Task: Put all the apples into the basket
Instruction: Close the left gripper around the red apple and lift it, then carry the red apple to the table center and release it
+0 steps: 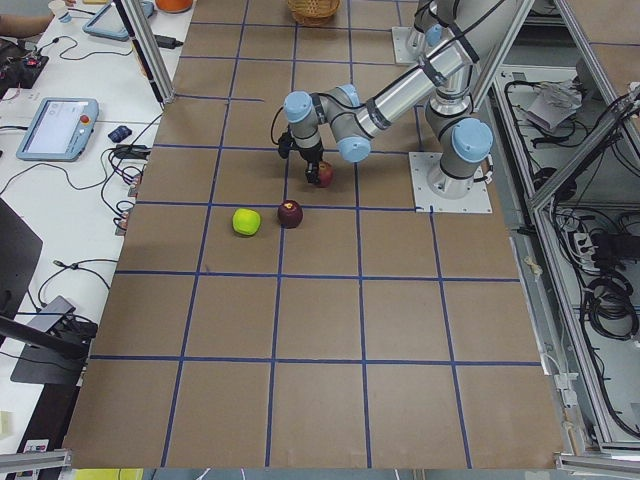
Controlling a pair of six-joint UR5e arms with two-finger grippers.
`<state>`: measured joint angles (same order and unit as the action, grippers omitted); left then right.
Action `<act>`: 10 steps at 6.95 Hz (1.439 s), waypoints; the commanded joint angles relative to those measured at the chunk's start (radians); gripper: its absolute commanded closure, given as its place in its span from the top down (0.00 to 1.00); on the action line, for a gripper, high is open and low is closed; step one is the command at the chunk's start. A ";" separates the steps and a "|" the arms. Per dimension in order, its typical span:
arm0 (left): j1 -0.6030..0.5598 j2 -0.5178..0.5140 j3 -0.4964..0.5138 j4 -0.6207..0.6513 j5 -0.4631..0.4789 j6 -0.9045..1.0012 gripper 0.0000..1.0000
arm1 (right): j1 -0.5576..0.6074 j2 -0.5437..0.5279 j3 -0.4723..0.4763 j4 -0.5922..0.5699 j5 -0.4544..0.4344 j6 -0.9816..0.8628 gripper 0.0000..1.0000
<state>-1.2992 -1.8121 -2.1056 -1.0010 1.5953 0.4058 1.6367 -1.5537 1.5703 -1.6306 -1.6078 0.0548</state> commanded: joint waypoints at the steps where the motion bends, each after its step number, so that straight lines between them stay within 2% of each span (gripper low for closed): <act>1: -0.040 0.019 0.112 -0.046 0.000 -0.027 0.00 | 0.000 0.000 0.000 0.001 -0.001 -0.001 1.00; 2: -0.140 0.001 0.218 -0.121 -0.006 -0.060 0.00 | 0.000 0.000 0.000 0.002 -0.001 -0.003 1.00; 3: -0.276 -0.027 0.273 -0.116 -0.071 -0.264 0.00 | 0.000 0.001 0.000 0.002 -0.001 -0.003 1.00; 4: -0.386 -0.067 0.292 -0.002 -0.148 -0.403 0.00 | 0.000 -0.002 0.000 0.002 -0.001 -0.004 1.00; 5: -0.469 -0.132 0.295 0.113 -0.272 -0.586 0.00 | 0.000 0.000 0.000 0.002 -0.003 -0.004 1.00; 6: -0.533 -0.183 0.303 0.242 -0.271 -0.682 0.00 | 0.000 0.001 0.000 0.002 -0.003 -0.004 1.00; 7: -0.560 -0.219 0.303 0.251 -0.209 -0.685 0.00 | 0.000 0.001 0.000 0.002 -0.001 -0.004 1.00; 8: -0.574 -0.245 0.315 0.255 -0.199 -0.694 0.00 | 0.000 0.001 0.000 0.002 -0.001 -0.001 1.00; 9: -0.574 -0.262 0.314 0.325 -0.186 -0.705 0.94 | 0.000 0.001 0.004 0.000 0.000 -0.001 1.00; 10: -0.562 -0.225 0.321 0.399 -0.132 -0.743 1.00 | 0.000 0.001 0.004 -0.003 0.005 0.005 1.00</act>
<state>-1.8664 -2.0543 -1.7908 -0.6822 1.4155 -0.3022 1.6368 -1.5524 1.5729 -1.6307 -1.6072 0.0547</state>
